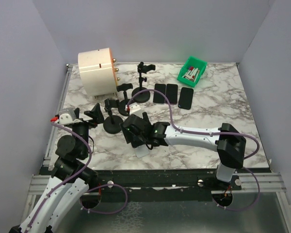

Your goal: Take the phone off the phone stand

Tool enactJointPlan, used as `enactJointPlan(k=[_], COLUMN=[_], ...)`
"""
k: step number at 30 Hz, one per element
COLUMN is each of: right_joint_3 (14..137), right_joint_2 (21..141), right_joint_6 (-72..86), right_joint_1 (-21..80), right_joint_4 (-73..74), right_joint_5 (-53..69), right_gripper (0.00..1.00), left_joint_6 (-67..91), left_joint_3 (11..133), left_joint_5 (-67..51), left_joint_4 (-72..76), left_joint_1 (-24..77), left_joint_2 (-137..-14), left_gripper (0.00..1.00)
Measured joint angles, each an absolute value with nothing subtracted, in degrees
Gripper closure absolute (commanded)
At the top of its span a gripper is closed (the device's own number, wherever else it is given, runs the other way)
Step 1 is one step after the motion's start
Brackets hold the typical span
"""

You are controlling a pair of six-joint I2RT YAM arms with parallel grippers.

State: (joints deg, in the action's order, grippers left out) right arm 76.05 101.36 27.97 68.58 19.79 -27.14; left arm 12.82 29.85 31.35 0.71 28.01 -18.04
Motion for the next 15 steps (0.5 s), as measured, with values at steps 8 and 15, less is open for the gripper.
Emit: enactJointPlan(k=[8, 15], right_joint_3=[75.72, 75.24], right_joint_2=[100.68, 96.77], right_joint_6=[28.47, 28.42], right_joint_1=[68.58, 68.58], right_joint_4=[19.86, 19.66], right_joint_5=[-27.14, -26.65], right_gripper=[0.40, 0.47], left_joint_6=[12.82, 12.82], left_joint_3=[29.85, 29.85], left_joint_5=[31.35, 31.35], left_joint_4=[0.69, 0.69], left_joint_1=[28.25, 28.25], left_joint_2=[-17.98, -17.98], left_gripper=[0.01, 0.01])
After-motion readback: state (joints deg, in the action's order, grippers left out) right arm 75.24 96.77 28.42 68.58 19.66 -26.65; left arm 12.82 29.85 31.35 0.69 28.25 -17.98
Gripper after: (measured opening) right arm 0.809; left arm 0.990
